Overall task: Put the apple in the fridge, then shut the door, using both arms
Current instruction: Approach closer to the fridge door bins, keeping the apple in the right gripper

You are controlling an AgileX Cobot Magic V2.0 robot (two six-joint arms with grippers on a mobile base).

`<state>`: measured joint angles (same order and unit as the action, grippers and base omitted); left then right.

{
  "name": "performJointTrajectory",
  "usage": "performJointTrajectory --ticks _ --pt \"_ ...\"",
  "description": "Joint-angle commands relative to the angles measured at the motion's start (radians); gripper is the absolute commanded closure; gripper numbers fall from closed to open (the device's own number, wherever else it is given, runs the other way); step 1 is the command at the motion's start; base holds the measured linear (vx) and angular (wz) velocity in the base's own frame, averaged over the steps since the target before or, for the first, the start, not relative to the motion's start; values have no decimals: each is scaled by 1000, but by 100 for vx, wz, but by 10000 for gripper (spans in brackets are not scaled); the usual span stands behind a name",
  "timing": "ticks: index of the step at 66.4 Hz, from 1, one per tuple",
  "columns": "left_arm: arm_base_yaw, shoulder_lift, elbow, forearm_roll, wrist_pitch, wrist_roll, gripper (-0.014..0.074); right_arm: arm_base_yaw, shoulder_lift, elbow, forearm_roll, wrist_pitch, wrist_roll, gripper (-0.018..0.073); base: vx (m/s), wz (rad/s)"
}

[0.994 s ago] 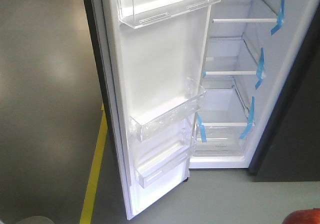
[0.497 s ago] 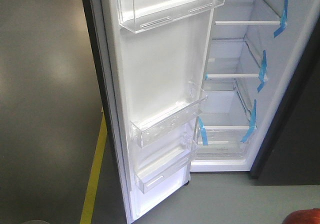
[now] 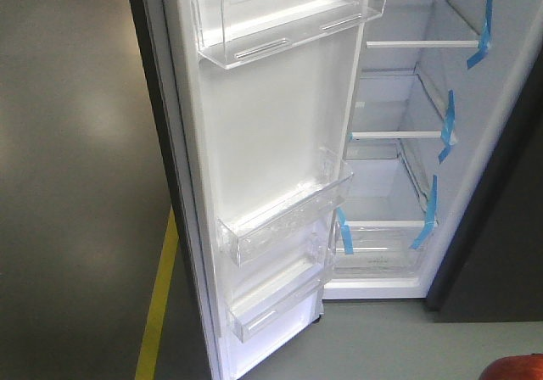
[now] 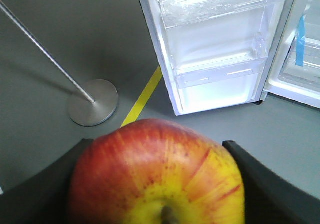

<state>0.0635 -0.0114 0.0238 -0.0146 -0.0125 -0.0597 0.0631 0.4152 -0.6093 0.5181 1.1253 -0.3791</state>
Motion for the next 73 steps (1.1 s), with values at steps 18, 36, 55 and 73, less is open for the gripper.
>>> performJointTrajectory --ticks 18,36,55,73 --pt "-3 -15 -16 -1 -77 -9 603 -3 8 -26 38 -56 -8 462 5 0" --pt "-3 -15 -16 -1 -77 -9 603 -3 8 -26 38 -56 -8 462 6 -1" --pt "-3 -15 -16 -1 -77 -9 603 -3 8 -26 38 -56 -8 462 6 0" --pt "-3 -15 -16 -1 -77 -9 603 -3 8 -26 38 -56 -8 462 6 0"
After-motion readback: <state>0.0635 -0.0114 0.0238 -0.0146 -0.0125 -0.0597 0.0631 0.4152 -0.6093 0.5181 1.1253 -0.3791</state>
